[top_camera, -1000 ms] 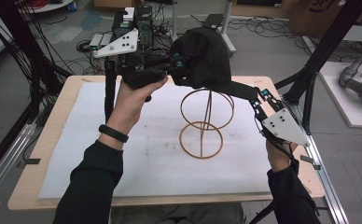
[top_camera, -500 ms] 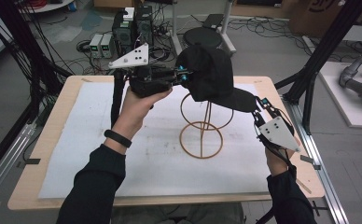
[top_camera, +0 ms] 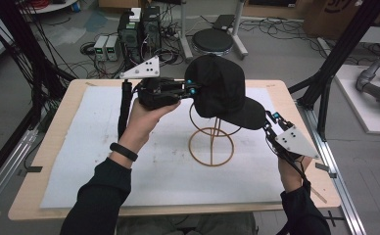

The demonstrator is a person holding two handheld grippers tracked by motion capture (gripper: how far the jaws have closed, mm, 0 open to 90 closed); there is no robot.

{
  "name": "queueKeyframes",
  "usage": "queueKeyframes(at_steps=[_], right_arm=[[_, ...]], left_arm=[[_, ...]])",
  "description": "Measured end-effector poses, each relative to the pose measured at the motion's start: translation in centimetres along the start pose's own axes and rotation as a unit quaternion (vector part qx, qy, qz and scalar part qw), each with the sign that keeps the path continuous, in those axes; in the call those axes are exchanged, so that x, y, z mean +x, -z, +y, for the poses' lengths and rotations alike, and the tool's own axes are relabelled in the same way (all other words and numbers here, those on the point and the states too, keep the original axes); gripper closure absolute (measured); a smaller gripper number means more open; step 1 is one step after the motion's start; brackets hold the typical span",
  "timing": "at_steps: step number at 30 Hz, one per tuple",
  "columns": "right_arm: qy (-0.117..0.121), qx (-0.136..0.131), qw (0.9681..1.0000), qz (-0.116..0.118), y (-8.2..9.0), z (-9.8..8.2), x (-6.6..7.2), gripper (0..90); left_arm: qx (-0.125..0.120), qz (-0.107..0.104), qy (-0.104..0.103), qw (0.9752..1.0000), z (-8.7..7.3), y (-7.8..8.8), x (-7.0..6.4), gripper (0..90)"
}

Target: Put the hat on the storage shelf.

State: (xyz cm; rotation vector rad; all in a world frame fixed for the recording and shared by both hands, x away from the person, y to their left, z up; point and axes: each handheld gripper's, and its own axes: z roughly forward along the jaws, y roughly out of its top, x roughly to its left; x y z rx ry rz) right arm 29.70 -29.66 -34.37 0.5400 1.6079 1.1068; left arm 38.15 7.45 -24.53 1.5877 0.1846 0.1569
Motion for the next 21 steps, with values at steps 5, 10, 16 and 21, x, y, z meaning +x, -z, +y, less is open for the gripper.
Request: queueKeyframes(at_steps=[5,10,16,21], right_arm=[[-0.037,0.007,0.9991,0.022,0.3,-0.6,-0.4,79.4],[-0.054,0.015,0.9977,0.037,0.4,-1.1,-0.6,72.1],[-0.079,0.032,0.9949,0.053,0.3,-1.7,-0.6,53.7],[-0.103,0.041,0.9902,0.084,0.6,-2.3,-1.2,34.0]], left_arm=[[0.0,0.004,0.017,0.9998,-0.7,0.0,0.4,86.1],[-0.001,0.007,0.026,0.9996,-1.4,-0.2,0.5,86.1],[0.016,0.01,0.027,0.9995,-2.0,-0.5,0.3,86.0],[0.019,0.015,0.04,0.9989,-2.8,-0.2,0.5,85.7]])
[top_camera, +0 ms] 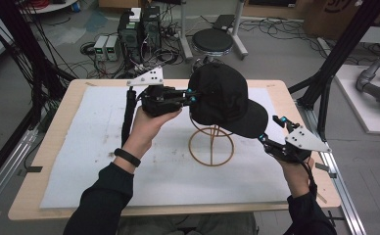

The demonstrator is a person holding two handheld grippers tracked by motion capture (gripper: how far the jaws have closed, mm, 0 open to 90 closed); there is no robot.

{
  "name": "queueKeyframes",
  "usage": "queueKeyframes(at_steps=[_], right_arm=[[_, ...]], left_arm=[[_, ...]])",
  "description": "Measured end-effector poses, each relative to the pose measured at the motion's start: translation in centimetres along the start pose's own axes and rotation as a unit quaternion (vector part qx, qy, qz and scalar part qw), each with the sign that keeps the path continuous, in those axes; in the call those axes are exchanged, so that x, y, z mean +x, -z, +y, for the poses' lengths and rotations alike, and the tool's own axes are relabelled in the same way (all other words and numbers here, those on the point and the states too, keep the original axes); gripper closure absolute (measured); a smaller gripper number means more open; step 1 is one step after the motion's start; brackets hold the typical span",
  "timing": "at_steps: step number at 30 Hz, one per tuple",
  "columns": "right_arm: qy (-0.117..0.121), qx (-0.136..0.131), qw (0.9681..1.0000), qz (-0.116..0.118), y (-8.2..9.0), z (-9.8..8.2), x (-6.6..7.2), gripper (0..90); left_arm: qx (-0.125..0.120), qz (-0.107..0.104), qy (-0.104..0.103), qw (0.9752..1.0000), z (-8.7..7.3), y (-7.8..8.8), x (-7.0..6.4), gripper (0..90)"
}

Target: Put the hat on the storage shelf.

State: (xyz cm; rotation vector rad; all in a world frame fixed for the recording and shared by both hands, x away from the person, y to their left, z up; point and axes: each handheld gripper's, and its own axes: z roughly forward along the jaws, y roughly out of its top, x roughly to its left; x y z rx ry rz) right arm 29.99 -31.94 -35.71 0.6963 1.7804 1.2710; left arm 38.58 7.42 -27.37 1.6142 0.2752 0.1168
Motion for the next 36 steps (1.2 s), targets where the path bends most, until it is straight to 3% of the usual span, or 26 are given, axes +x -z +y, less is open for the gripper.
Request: queueKeyframes(at_steps=[5,7,10,13,22,26,30,33,36], right_arm=[[-0.044,0.0,0.9976,0.053,0.4,-0.8,-1.0,22.8],[-0.05,-0.01,0.9964,0.068,0.7,-1.0,-1.3,20.8],[-0.055,-0.013,0.9926,0.107,1.0,-1.4,-2.0,18.0],[-0.057,-0.001,0.99,0.129,1.3,-2.1,-2.5,18.0],[-0.067,0.025,0.9865,0.147,1.7,-4.1,-2.7,18.0],[-0.07,0.022,0.9848,0.157,1.9,-4.3,-2.3,18.0],[-0.073,0.026,0.9812,0.177,2.0,-4.9,-1.9,18.0],[-0.071,0.021,0.9799,0.185,2.3,-5.1,-1.9,18.1],[-0.082,0.012,0.9804,0.179,2.7,-5.3,-2.2,18.1]], left_arm=[[0.005,-0.008,-0.003,1.0,-0.6,0.0,0.0,83.6],[0.002,0.002,0.001,1.0,-0.7,0.2,-0.1,74.2],[0.002,0.031,-0.003,0.9995,-0.9,0.9,-0.1,59.4],[-0.003,0.035,-0.002,0.9994,-1.3,1.9,0.1,56.1],[-0.017,0.051,0.012,0.9985,-2.8,4.8,0.0,50.4],[-0.017,0.062,0.011,0.9979,-3.5,6.2,-0.1,48.2],[-0.019,0.072,0.012,0.9971,-4.2,7.4,-0.4,44.9],[-0.022,0.082,0.015,0.9963,-4.8,8.4,-0.6,42.2],[-0.029,0.09,0.018,0.9954,-5.5,9.4,-0.8,41.6]])
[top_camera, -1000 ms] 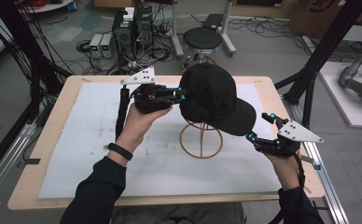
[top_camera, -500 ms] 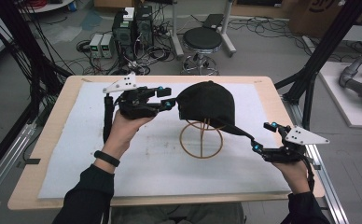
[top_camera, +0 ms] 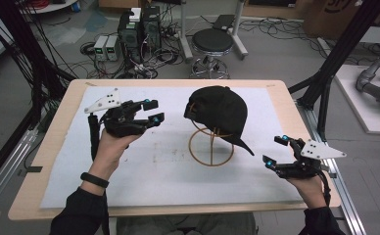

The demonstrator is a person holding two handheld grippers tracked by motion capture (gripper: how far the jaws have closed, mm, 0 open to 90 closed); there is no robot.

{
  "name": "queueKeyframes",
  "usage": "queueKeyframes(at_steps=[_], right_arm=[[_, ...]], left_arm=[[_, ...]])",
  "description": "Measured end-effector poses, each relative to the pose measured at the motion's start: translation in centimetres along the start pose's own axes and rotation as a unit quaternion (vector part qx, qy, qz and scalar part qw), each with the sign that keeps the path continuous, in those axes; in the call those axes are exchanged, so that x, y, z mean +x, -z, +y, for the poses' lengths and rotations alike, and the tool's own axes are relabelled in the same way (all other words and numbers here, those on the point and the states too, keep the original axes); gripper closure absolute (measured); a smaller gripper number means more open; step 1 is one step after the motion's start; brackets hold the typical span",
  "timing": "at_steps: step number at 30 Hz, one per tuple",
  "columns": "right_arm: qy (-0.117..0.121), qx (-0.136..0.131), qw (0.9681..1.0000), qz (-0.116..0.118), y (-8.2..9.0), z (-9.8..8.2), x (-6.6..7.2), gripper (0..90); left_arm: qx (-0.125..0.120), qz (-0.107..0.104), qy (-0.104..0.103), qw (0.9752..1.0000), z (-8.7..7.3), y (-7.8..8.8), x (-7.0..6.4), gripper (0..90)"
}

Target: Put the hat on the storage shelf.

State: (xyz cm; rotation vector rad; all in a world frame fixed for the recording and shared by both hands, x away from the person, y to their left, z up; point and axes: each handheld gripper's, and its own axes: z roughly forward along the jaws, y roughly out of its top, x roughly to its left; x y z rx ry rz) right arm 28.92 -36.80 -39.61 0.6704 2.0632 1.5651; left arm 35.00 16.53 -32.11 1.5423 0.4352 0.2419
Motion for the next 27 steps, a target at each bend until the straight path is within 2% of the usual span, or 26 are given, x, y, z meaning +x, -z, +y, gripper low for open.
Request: queueKeyframes(at_steps=[6,14,17,20,22,24,26,27], right_arm=[[-0.025,-0.02,0.9985,-0.045,0.3,0.1,-1.0,18.3],[-0.052,-0.027,0.9942,-0.09,-0.4,0.4,-2.2,18.2],[-0.063,-0.027,0.992,-0.106,-0.8,0.6,-2.4,18.3],[-0.068,-0.025,0.9905,-0.116,-1.3,0.6,-2.3,18.3],[-0.073,-0.022,0.9898,-0.12,-1.5,0.4,-2.2,18.2],[-0.075,-0.016,0.989,-0.126,-1.8,0.1,-2.1,18.2],[-0.078,-0.014,0.9887,-0.127,-1.8,-0.2,-2.0,18.3],[-0.079,-0.011,0.9878,-0.134,-1.9,-0.4,-1.9,18.3]], left_arm=[[0.006,0.029,-0.008,0.9995,-1.1,1.9,-0.3,36.3],[0.026,0.072,0.0,0.9971,-3.3,4.2,-0.3,29.8],[0.04,0.091,-0.003,0.9951,-4.1,5.0,-0.1,28.5],[0.057,0.116,-0.013,0.9916,-4.7,5.7,0.0,26.1],[0.063,0.126,-0.012,0.99,-5.1,6.2,0.2,25.4],[0.075,0.142,-0.024,0.9867,-5.6,6.5,0.4,24.5],[0.073,0.145,-0.016,0.9867,-6.3,6.9,0.8,22.6],[0.073,0.15,-0.016,0.9859,-6.6,7.0,0.9,21.2]])
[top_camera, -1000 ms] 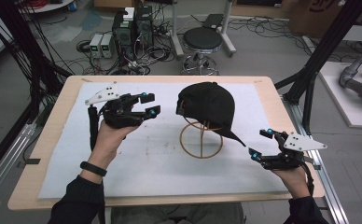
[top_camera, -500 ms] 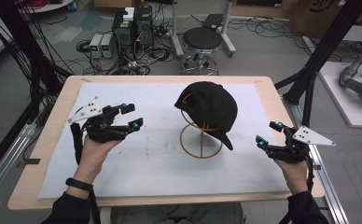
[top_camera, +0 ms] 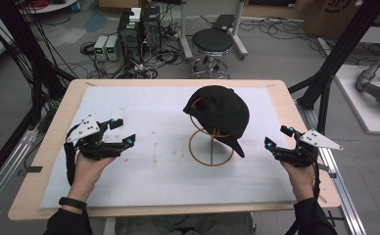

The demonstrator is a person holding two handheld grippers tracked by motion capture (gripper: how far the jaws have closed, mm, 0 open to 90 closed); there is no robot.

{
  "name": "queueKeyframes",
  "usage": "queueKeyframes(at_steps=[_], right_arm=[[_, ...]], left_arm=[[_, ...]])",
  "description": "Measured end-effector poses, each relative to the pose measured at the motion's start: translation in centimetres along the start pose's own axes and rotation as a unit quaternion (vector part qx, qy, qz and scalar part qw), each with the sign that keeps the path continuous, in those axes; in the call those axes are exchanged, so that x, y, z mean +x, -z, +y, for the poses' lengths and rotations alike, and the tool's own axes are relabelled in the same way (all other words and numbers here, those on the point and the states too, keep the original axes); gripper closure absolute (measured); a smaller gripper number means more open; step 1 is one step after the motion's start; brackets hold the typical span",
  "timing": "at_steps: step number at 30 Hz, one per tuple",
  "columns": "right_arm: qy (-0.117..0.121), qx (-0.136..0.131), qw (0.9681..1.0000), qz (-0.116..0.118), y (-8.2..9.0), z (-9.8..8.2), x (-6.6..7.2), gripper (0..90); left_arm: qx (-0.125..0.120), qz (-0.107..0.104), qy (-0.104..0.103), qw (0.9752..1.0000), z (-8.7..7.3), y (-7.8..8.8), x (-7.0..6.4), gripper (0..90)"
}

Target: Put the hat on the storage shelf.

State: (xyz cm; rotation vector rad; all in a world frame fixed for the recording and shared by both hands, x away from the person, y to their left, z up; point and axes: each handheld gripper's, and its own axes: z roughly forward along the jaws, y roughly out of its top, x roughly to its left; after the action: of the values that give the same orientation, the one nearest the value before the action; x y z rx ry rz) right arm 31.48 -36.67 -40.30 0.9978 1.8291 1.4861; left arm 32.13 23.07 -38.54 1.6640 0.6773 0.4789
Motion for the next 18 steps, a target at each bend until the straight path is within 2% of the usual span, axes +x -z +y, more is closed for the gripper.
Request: queueKeyframes(at_steps=[7,9,11,15,18], right_arm=[[-0.018,0.014,0.9991,-0.035,0.1,-1.1,0.0,18.3],[-0.022,0.018,0.999,-0.034,0.0,-1.3,0.0,18.3],[-0.018,0.021,0.9989,-0.038,0.0,-1.3,0.1,18.3],[-0.021,0.023,0.9991,-0.029,-0.1,-1.4,0.2,18.3],[-0.02,0.027,0.9992,-0.024,-0.1,-1.4,0.1,18.3]], left_arm=[[0.022,0.041,-0.005,0.9989,-2.2,-0.1,1.0,20.3],[0.034,0.049,-0.006,0.9982,-2.6,-0.2,1.2,20.4],[0.038,0.053,-0.003,0.9979,-2.8,-0.2,1.3,20.4],[0.054,0.054,0.004,0.997,-3.1,-0.4,1.5,21.6],[0.053,0.049,0.004,0.9973,-3.2,-0.4,1.5,21.5]])
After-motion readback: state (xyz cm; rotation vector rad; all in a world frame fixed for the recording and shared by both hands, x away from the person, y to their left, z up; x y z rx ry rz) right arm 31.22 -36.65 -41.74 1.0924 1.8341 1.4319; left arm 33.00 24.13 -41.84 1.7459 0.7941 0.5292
